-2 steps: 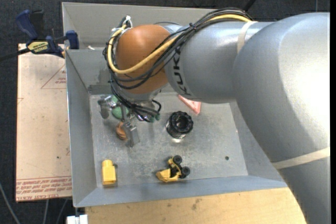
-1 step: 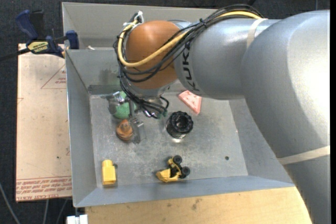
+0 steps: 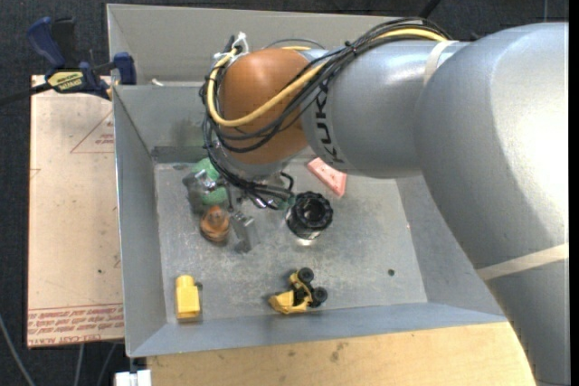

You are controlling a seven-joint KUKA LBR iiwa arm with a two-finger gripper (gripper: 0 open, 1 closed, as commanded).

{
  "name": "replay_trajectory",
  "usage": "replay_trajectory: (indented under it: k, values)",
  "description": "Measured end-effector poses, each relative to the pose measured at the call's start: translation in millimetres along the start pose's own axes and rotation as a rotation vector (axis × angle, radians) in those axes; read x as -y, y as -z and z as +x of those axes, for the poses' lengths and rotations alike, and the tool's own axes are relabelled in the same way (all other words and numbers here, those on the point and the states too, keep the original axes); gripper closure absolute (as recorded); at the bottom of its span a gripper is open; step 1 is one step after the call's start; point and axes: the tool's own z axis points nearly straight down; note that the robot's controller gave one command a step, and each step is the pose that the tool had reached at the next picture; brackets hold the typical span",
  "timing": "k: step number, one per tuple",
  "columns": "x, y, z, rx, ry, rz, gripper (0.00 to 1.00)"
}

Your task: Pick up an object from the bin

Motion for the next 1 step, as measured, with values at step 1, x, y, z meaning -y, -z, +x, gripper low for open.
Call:
replay_trajectory:
  k: [1]
  values:
    - [1.9,-12.1,8.2,0.002,0.239,-0.002,1.00]
